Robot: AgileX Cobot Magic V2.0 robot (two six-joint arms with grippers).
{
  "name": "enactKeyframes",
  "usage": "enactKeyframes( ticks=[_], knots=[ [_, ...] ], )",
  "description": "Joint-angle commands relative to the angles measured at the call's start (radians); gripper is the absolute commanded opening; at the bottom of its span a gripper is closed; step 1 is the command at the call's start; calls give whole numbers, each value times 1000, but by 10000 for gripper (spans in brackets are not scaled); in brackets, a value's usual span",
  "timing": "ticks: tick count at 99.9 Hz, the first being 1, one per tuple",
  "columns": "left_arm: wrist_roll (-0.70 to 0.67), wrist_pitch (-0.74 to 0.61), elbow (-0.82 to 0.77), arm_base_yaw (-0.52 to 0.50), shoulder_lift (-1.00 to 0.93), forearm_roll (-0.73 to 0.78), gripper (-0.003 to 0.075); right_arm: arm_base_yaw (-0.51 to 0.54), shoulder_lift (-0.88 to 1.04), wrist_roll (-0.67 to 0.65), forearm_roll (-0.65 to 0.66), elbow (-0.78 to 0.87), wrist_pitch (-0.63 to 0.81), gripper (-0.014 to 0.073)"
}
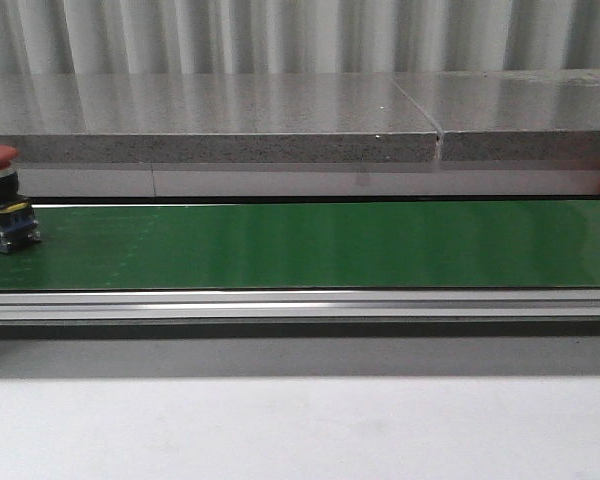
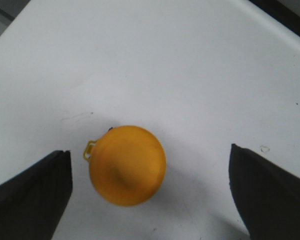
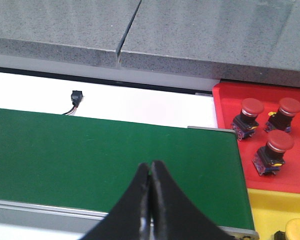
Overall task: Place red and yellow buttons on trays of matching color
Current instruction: 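Grasp the last yellow button from the cluster with the left gripper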
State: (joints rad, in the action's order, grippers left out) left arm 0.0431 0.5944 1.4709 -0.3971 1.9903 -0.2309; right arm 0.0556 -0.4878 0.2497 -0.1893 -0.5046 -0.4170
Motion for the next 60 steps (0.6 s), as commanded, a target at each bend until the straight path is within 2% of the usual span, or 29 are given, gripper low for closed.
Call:
enactKeyframes(
  ticks=[1,26,36,45,60],
  knots=[
    [-4,-13,74,-1,-7,-17,618,-1,3,4,5,-37,72,-68],
    [-4,-5,138,-1,77,-20,615,-1,3,4,5,-37,72,-68],
    [-4,-11,138,-1,82,-20,549,-1,3,4,5,-37,72,-68],
    [-4,-9,143,-1,82,-18,406,-1,3,4,5,-37,72,-68],
    [-4,30,150,-1,77,-18,57,-1,3,4,5,-37,72,-68]
  ],
)
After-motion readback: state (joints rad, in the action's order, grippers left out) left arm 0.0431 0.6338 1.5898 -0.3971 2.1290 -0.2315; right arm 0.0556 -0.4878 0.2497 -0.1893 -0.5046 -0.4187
